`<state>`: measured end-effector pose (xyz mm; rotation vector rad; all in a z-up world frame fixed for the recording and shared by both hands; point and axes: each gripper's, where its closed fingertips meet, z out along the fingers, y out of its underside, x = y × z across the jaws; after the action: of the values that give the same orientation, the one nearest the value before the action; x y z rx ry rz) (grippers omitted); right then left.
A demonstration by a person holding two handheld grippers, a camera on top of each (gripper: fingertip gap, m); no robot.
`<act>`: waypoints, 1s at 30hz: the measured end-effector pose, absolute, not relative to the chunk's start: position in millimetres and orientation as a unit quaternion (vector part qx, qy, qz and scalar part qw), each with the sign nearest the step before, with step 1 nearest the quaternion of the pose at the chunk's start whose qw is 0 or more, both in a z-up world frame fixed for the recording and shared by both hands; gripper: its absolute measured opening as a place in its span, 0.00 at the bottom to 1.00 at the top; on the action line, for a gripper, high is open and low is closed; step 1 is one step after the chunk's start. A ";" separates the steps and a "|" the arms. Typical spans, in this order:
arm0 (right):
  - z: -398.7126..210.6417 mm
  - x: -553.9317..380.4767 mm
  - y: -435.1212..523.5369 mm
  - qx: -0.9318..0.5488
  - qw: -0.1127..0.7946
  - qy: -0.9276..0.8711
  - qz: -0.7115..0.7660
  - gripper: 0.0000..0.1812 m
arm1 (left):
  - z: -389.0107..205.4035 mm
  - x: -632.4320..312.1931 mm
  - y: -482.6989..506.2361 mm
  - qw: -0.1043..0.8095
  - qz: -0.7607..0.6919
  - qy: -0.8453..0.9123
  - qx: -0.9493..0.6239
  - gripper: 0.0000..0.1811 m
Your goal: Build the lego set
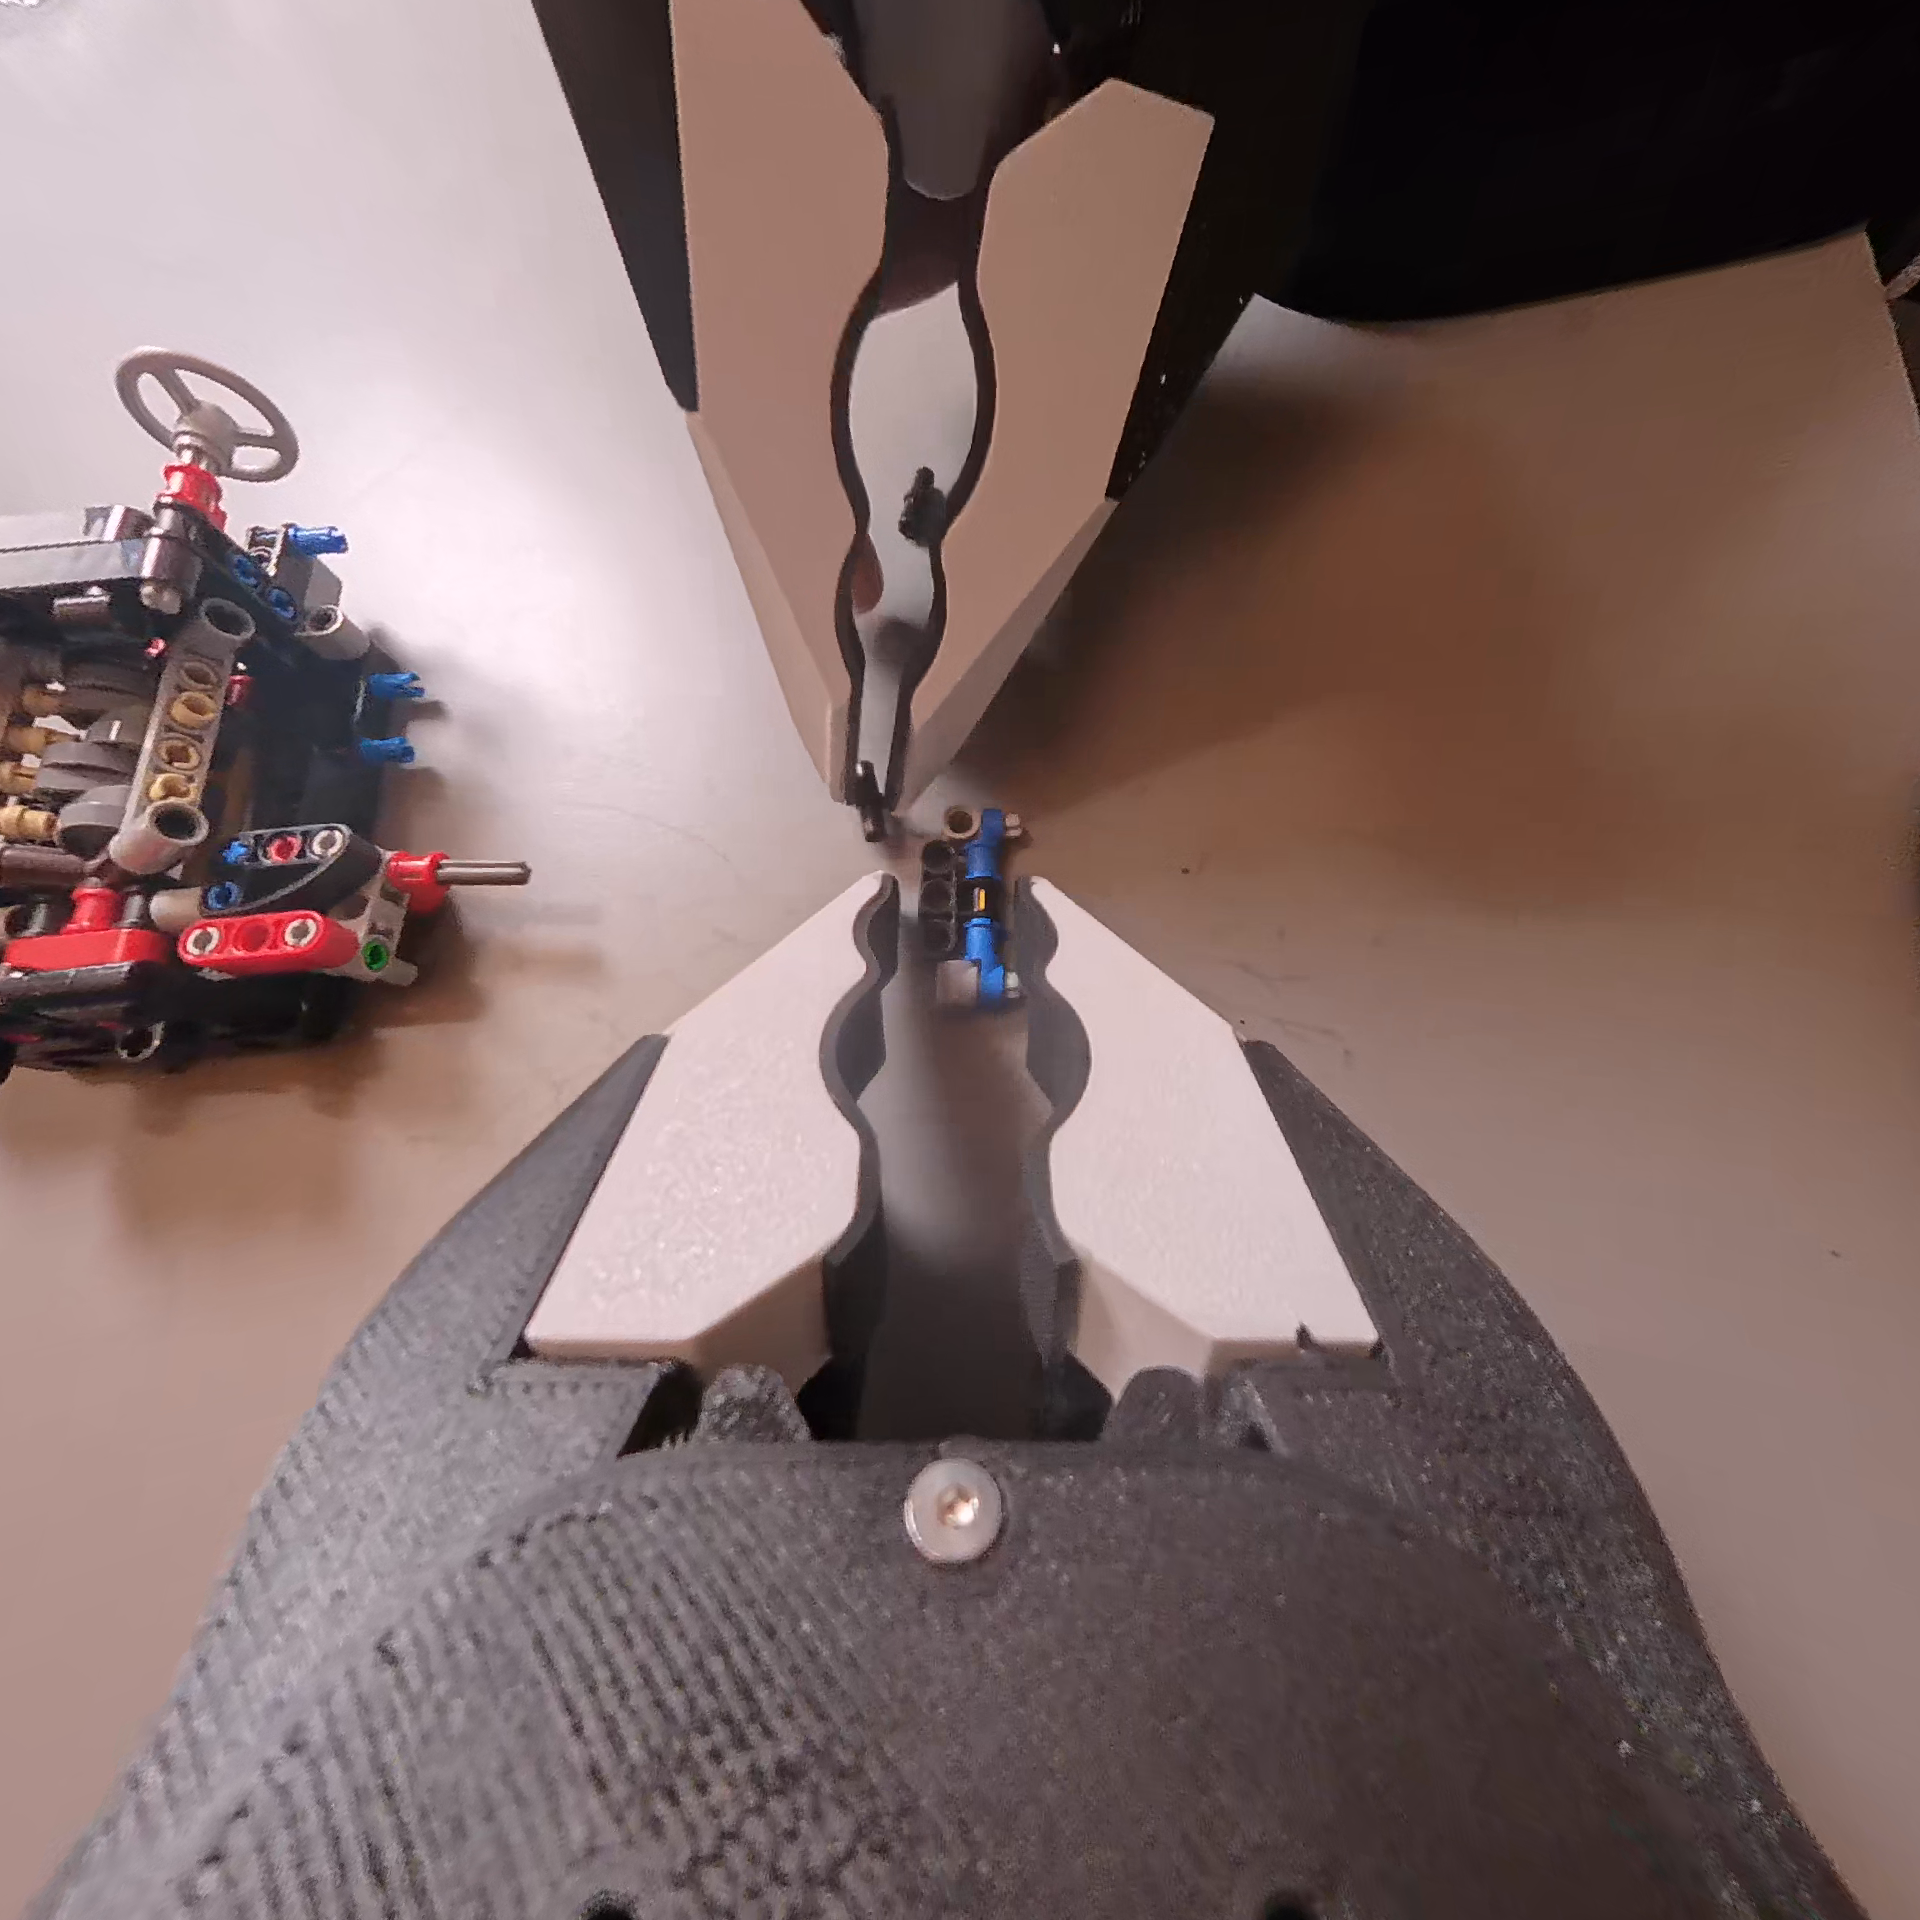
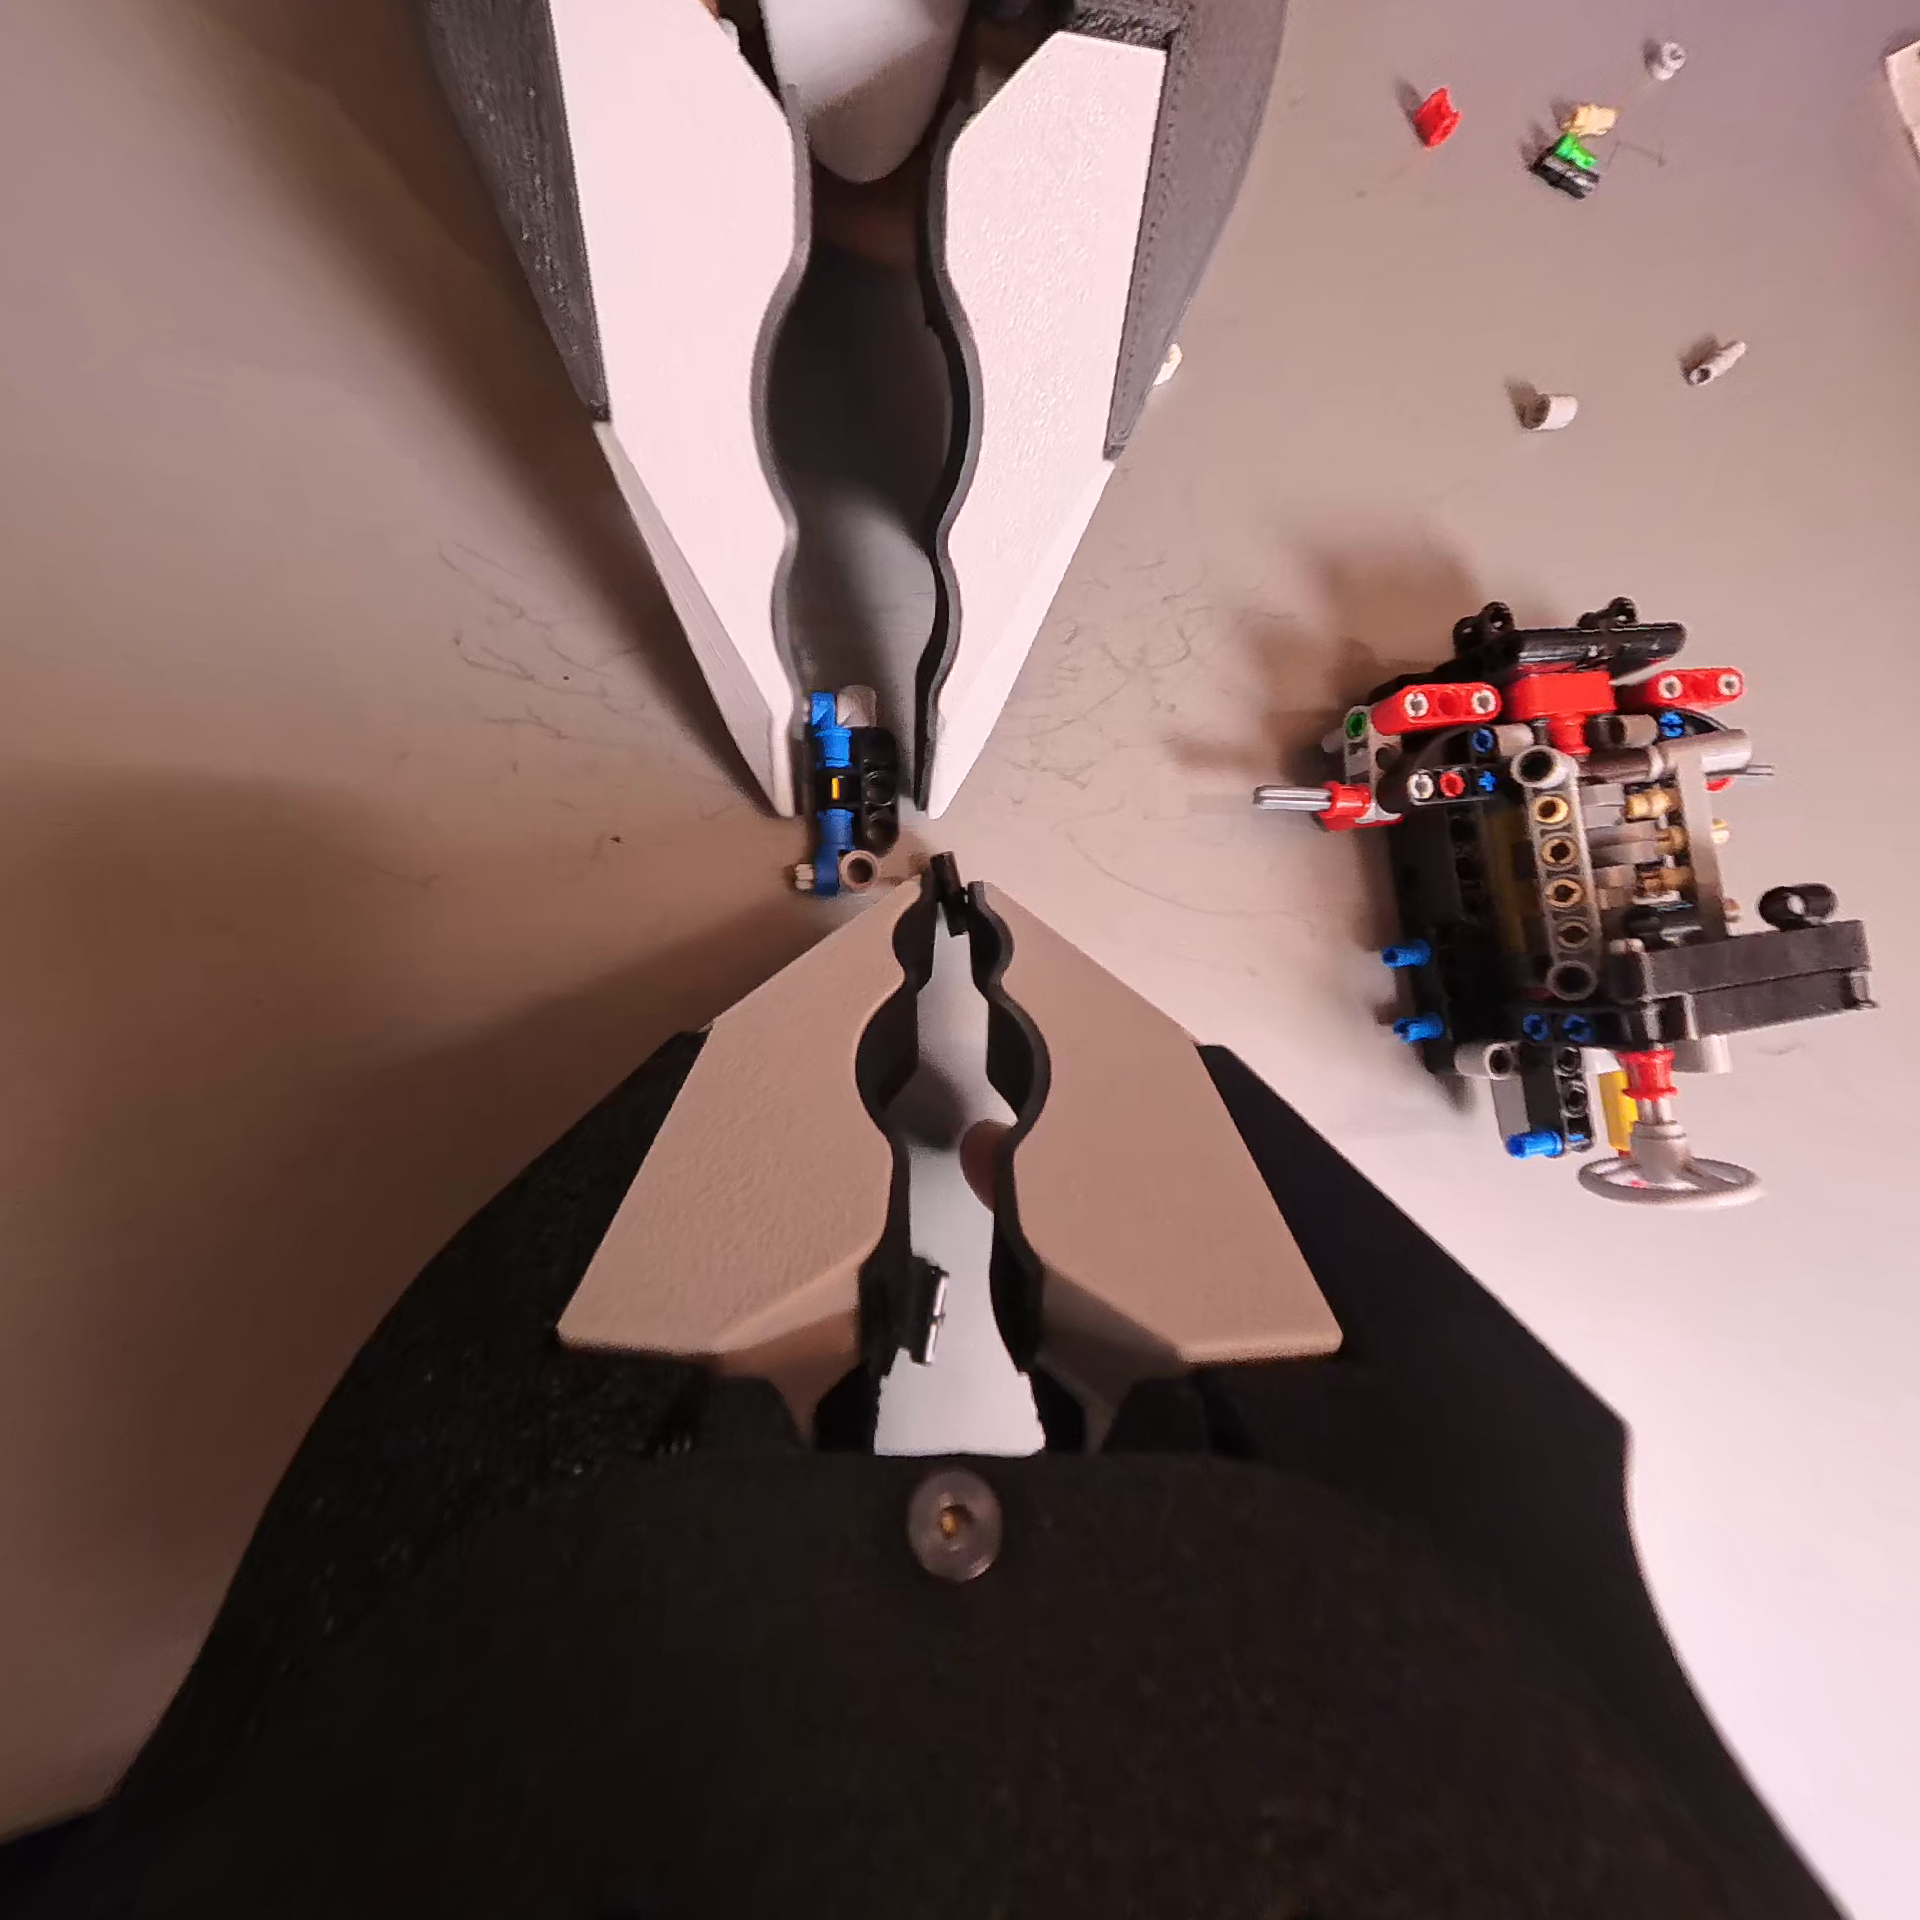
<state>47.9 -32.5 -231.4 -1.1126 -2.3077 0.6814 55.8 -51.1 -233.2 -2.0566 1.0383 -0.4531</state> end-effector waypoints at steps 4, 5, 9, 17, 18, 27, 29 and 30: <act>-223.5 45.8 -27.3 -0.417 0.259 -0.831 0.260 0.02 | -227.9 56.2 -50.7 0.393 -0.200 0.392 -0.807 0.13; -221.6 45.5 -26.6 -0.419 0.263 -0.828 0.264 0.02 | -225.8 56.0 -50.2 0.396 -0.207 0.385 -0.807 0.13; -216.7 45.3 -21.9 -0.427 0.274 -0.818 0.272 0.02 | -219.4 54.2 -49.2 0.403 -0.233 0.362 -0.808 0.13; -219.5 48.2 -17.7 -0.433 0.274 -0.816 0.267 0.02 | -214.8 49.0 -46.9 0.414 -0.241 0.341 -0.809 0.13; -219.6 48.4 -18.0 -0.433 0.274 -0.816 0.266 0.02 | -214.0 48.5 -46.5 0.417 -0.241 0.339 -0.808 0.13; -221.5 49.7 -13.1 -0.440 0.276 -0.815 0.258 0.02 | -204.3 44.1 -43.8 0.440 -0.249 0.319 -0.802 0.14; -222.2 50.4 -9.5 -0.445 0.277 -0.813 0.251 0.02 | -202.2 39.5 -40.8 0.447 -0.241 0.312 -0.803 0.14; -222.4 51.0 -6.0 -0.450 0.279 -0.812 0.247 0.02 | -201.0 35.8 -38.9 0.451 -0.234 0.307 -0.805 0.14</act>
<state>51.0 -6.0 -222.4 -1.2083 -2.1771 0.6615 35.8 -38.9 -201.0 -1.9881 0.7585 -0.5795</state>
